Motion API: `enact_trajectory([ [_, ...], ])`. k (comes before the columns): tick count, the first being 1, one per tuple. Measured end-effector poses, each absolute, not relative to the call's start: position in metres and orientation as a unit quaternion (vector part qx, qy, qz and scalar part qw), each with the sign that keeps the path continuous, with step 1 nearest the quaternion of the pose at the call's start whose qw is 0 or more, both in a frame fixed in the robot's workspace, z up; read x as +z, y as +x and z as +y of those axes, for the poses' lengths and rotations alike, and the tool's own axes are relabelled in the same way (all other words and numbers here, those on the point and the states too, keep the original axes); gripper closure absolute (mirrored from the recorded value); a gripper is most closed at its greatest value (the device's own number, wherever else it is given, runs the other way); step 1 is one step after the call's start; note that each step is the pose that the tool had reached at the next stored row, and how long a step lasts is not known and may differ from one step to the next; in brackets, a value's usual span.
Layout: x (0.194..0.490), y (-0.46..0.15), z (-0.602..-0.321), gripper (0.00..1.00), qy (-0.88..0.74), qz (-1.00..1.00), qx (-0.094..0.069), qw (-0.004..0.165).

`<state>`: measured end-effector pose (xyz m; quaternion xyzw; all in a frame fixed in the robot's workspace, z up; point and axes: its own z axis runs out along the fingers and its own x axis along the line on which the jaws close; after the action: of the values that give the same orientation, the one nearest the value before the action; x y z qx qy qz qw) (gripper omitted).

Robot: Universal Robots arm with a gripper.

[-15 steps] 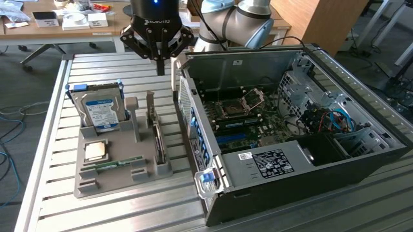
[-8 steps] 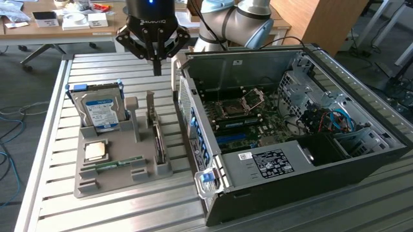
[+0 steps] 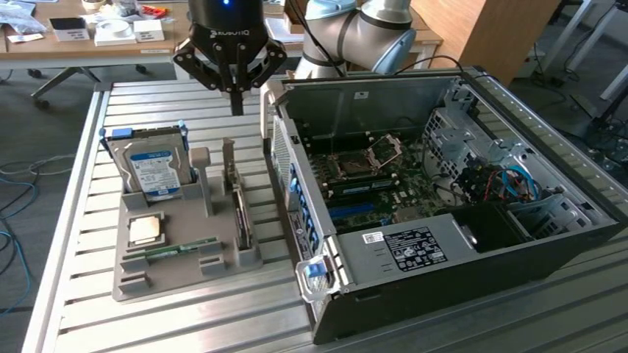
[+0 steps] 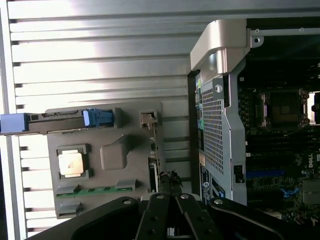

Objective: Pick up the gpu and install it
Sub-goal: 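Reach for the gpu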

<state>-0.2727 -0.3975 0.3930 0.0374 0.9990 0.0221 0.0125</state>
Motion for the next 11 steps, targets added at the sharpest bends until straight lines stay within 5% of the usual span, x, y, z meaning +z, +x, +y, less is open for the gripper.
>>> enact_trajectory([
  [11,0.3929,-0.2771,-0.3975,0.89,0.037,0.999,0.022,0.012],
])
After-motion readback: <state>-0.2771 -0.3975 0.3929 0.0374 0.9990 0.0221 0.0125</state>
